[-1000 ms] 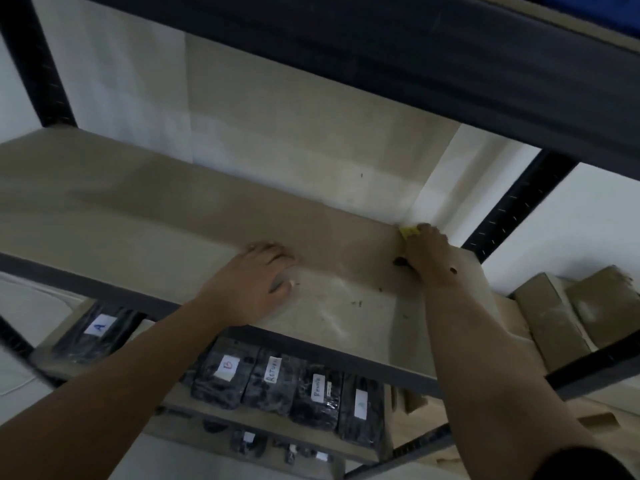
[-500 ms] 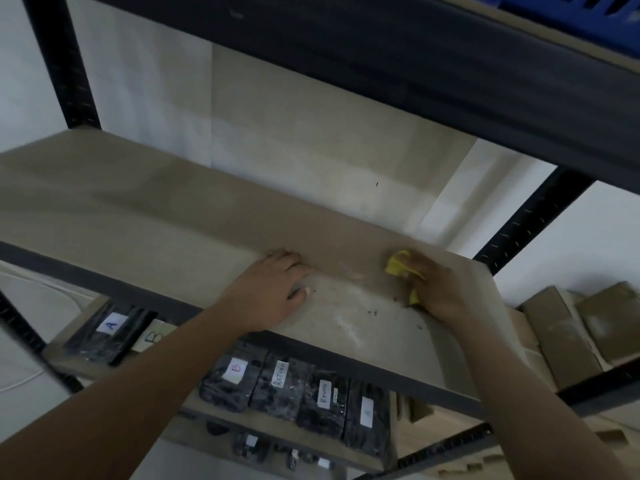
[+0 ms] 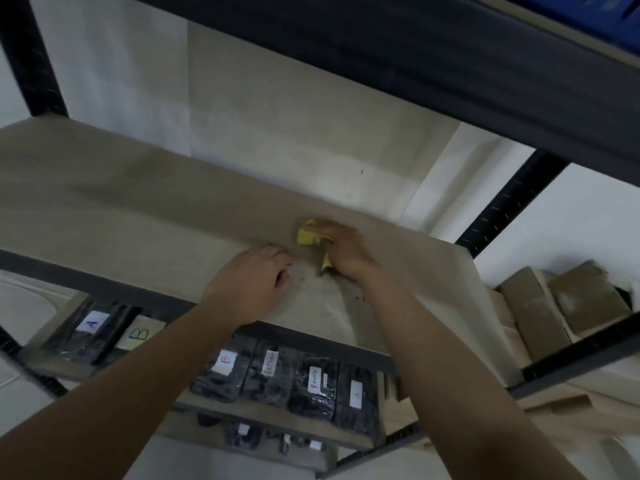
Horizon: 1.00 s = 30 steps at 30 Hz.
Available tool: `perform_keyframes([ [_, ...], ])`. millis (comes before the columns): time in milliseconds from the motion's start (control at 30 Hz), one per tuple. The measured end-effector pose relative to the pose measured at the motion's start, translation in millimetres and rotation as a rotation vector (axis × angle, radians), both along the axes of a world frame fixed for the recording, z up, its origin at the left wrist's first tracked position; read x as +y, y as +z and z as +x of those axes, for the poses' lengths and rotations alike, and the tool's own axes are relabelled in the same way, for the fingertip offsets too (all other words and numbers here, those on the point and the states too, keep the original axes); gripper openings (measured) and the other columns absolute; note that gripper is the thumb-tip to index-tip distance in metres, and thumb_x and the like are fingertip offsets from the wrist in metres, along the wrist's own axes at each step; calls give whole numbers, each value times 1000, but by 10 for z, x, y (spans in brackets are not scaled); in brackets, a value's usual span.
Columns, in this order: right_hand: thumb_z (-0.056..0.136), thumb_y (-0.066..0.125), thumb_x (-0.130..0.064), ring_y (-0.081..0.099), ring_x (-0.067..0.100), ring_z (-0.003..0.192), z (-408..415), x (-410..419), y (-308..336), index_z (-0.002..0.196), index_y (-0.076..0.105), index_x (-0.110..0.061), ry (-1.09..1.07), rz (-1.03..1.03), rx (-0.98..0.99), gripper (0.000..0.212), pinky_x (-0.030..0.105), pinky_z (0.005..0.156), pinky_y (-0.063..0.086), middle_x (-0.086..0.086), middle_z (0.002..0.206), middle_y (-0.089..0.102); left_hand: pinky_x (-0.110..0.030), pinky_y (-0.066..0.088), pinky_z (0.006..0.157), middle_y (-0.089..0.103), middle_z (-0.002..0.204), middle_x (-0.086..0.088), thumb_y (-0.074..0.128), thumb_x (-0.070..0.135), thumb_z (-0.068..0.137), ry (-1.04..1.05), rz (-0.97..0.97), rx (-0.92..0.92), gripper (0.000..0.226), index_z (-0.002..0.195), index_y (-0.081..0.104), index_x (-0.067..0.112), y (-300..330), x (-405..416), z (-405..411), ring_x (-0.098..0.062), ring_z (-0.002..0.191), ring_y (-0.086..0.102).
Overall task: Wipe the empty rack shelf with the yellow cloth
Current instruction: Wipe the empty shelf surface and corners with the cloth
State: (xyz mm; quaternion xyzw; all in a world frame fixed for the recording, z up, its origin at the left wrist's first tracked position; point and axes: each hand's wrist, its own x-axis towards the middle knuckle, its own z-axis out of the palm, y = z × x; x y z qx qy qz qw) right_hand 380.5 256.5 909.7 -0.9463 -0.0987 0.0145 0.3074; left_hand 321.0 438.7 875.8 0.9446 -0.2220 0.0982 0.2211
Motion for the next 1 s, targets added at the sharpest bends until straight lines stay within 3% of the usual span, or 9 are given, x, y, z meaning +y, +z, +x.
perform_keyframes([
  [133, 90, 56, -10, 47, 11, 125, -414, -377, 135, 121, 61, -14, 123, 184, 137, 32, 27, 111, 33, 2, 136, 53, -32, 46, 92, 61, 123, -4, 46, 21, 90, 5, -36, -23, 32, 117, 63, 14, -15, 8, -10, -23, 104, 58],
  [267, 78, 61, -58, 62, 29, 108, -632, -1166, 274, 110, 65, -38, -332, 229, 72, 38, 43, 92, 52, -4, 112, 68, -33, 46, 90, 59, 122, -3, 46, 23, 92, 0, -28, -19, 32, 118, 61, 14, -20, 5, -3, -21, 102, 57],
  [367, 91, 45, -50, 57, 31, 110, -627, -1707, 137, 128, 51, -33, -676, -91, 44, 41, 37, 90, 46, 7, 127, 59, -35, 46, 89, 58, 122, -3, 45, 23, 92, -1, -27, -24, 31, 118, 61, 14, -5, -13, 0, -22, 101, 56],
  [433, 97, 37, -36, 40, 34, 130, -483, -1799, -8, 141, 33, -28, -658, -406, 85, 45, 40, 104, 34, 9, 149, 34, -34, 45, 90, 57, 123, -3, 45, 24, 93, -3, -19, -18, 32, 120, 60, 14, 7, -20, -8, -22, 102, 56],
  [533, 89, 47, -22, 25, 30, 140, -194, -1499, -128, 145, 24, -30, -440, -554, 114, 62, 38, 111, 24, 4, 157, 17, -33, 43, 91, 56, 125, -4, 44, 25, 94, 2, -11, -6, 33, 122, 59, 14, 17, -14, -16, -21, 105, 55],
  [767, 96, 46, -19, 30, 17, 139, -565, -265, -83, 132, 50, -27, -52, -175, -75, 37, 23, 110, 21, 0, 148, 38, -35, 45, 91, 57, 124, -4, 46, 26, 93, -12, -23, 30, 33, 121, 59, 16, 12, 21, -18, -24, 105, 55],
  [833, 97, 46, -20, 35, 12, 135, -779, -255, -54, 129, 54, -26, 14, 0, 9, 34, 21, 108, 24, -2, 144, 44, -37, 47, 88, 58, 121, -4, 46, 24, 92, -15, -51, 42, 33, 121, 59, 16, 11, 33, -21, -25, 102, 56],
  [933, 96, 47, -21, 46, 9, 124, -988, -483, 173, 127, 55, -21, -31, 278, 22, 32, 18, 102, 36, -8, 133, 51, -36, 47, 88, 58, 121, -2, 46, 23, 91, -24, -70, 49, 33, 121, 59, 16, 20, 44, -18, -23, 102, 56],
  [1000, 94, 51, -27, 52, 12, 118, -991, -861, 237, 126, 58, -20, -262, 317, -68, 33, 19, 95, 39, -8, 127, 54, -34, 46, 86, 59, 119, -1, 46, 24, 91, -29, -65, 40, 33, 120, 60, 17, 17, 46, -15, -21, 101, 56],
])
